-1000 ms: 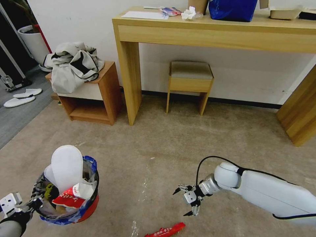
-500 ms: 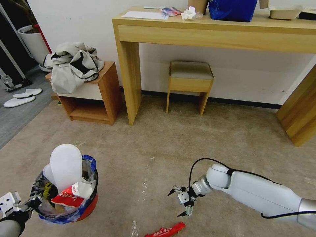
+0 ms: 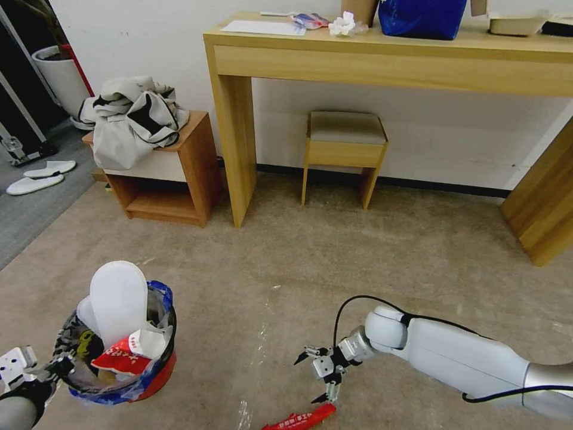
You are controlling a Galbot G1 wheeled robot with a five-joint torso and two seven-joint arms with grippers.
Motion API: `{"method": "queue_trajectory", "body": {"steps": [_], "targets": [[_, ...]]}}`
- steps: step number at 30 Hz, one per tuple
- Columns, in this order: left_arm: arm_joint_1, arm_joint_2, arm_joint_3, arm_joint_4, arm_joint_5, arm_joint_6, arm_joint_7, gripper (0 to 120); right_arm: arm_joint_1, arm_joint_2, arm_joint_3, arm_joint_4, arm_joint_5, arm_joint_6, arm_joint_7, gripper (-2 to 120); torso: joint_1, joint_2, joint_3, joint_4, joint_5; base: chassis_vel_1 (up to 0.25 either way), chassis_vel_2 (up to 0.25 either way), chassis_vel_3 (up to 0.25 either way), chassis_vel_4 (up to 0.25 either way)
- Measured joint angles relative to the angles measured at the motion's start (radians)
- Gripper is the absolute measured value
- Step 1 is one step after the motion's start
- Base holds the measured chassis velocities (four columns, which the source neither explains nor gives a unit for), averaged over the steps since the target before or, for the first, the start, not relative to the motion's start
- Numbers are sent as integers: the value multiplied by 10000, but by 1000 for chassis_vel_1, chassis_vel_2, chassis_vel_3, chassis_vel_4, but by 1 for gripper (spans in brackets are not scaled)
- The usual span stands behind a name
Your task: Pick up the trash bin and place the garbage on the floor into it.
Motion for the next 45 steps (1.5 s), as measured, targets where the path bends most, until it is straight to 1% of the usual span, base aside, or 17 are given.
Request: {"method": "queue_trajectory", "body": {"steps": [14,33,45], "targets": [[38,-34,9,-87,-4,0,-11,0,-407,-66,81,-47,-64,-412,286,100,0,0,0,0,1,0,0,0,0],[14,-39,7,-142,-17,9,-59,0,-708,-263,183,69,49,-457,437,100,0,0,0,0,0,0,0,0,0],[3,-56,-4,-145,-30,18,-73,0,-993,-304,315,-75,130,-325,468,100,0,0,0,0,1,0,0,0,0]]}}
